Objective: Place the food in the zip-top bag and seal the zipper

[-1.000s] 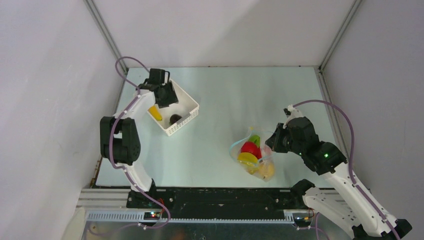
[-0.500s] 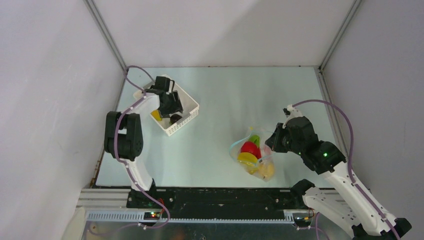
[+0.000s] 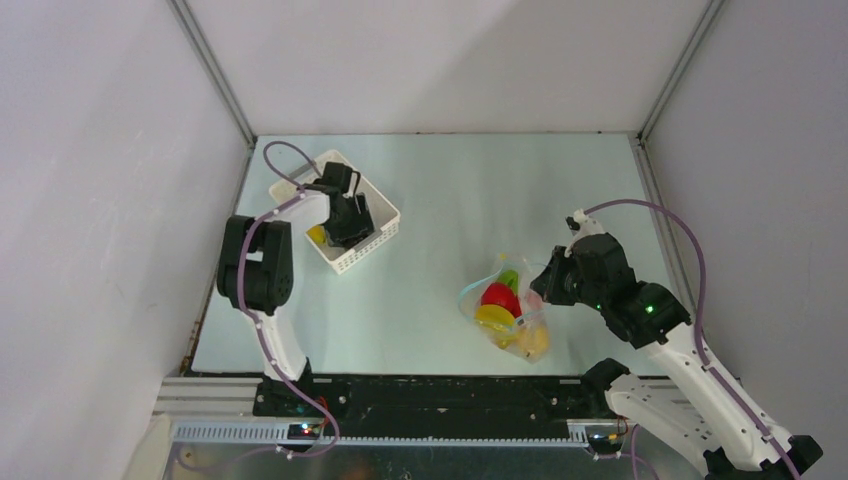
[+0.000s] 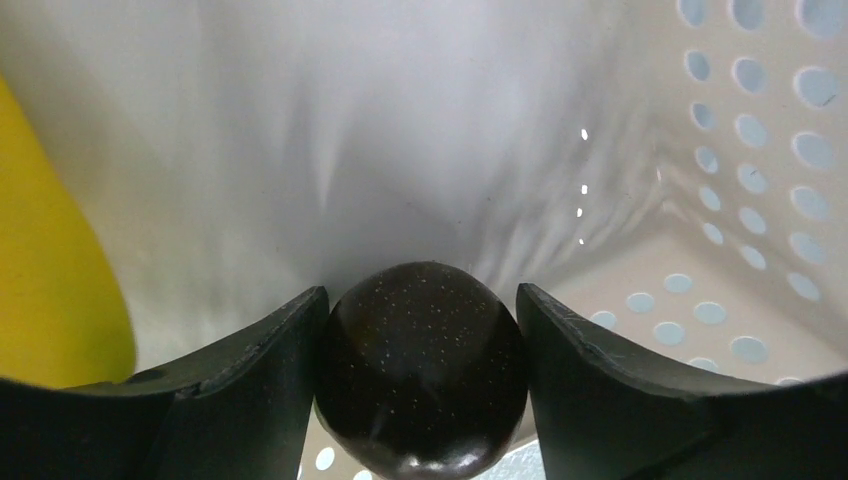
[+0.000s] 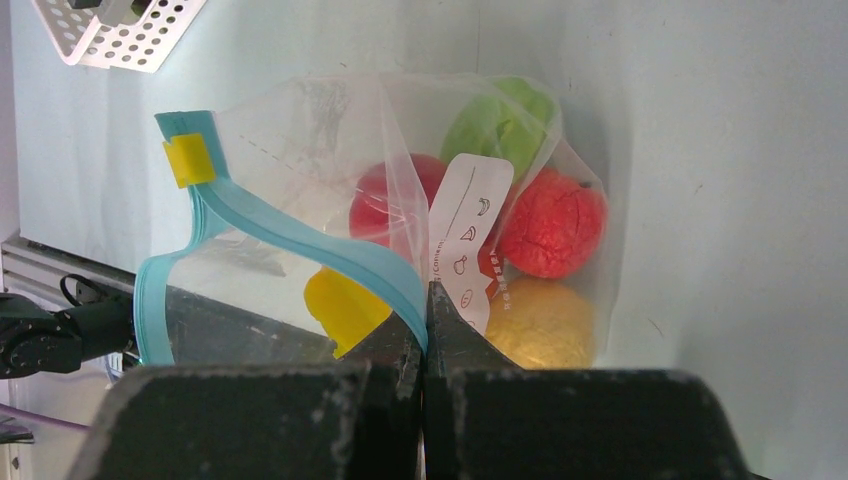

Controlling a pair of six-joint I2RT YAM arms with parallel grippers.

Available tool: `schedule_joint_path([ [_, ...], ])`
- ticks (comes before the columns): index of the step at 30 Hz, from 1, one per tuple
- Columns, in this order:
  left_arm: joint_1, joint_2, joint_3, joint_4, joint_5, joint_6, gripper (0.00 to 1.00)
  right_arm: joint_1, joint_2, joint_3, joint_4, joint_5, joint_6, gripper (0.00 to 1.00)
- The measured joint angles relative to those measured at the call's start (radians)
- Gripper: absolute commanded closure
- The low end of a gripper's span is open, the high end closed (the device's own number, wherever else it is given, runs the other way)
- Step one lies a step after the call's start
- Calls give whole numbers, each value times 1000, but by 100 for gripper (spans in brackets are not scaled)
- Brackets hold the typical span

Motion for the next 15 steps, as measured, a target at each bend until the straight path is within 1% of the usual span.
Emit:
schedule_joint_path([
  [1, -2, 2, 0, 2, 0, -2, 38, 0, 0, 0, 0, 0, 0, 100],
  [2, -4, 3, 0, 5, 3, -8, 45, 0, 0, 0, 0, 0, 0, 100],
  [3, -6, 3, 0, 8, 5, -10, 48, 0, 0, 0, 1, 0, 0, 100],
  [4, -8, 3, 0, 12, 9, -14, 54, 0, 0, -2, 2, 0, 0, 100],
  [8, -13, 3, 0, 22, 10, -23, 67, 0, 0, -4, 4, 2, 0, 100],
  [11, -13, 3, 0, 24, 10, -26, 72, 0, 0, -5, 4, 7, 0, 100],
  [15, -14, 1, 0, 23, 9, -26, 74, 0, 0, -5, 5, 7, 0, 100],
])
